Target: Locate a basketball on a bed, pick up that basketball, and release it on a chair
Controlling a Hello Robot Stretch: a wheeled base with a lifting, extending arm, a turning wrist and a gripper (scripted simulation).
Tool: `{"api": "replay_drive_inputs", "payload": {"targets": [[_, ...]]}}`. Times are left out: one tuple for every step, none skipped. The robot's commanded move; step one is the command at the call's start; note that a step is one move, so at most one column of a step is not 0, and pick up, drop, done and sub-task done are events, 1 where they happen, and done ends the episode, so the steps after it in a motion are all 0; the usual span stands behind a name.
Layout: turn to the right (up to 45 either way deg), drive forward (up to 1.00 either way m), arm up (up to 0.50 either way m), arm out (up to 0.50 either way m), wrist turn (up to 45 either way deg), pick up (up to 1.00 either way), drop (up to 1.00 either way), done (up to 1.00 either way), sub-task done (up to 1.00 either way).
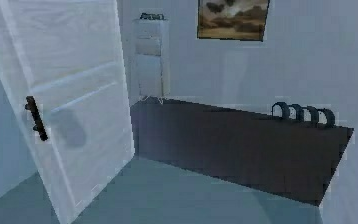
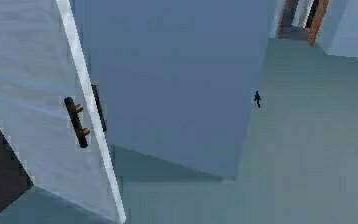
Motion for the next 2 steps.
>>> {"api": "replay_drive_inputs", "payload": {"targets": [[0.0,0.6,0.0,0.0,0.0,0.0,0.0,0.0,0.0],[21.0,0.0,0.0,0.0,0.0,0.0,0.0,0.0,0.0]]}}
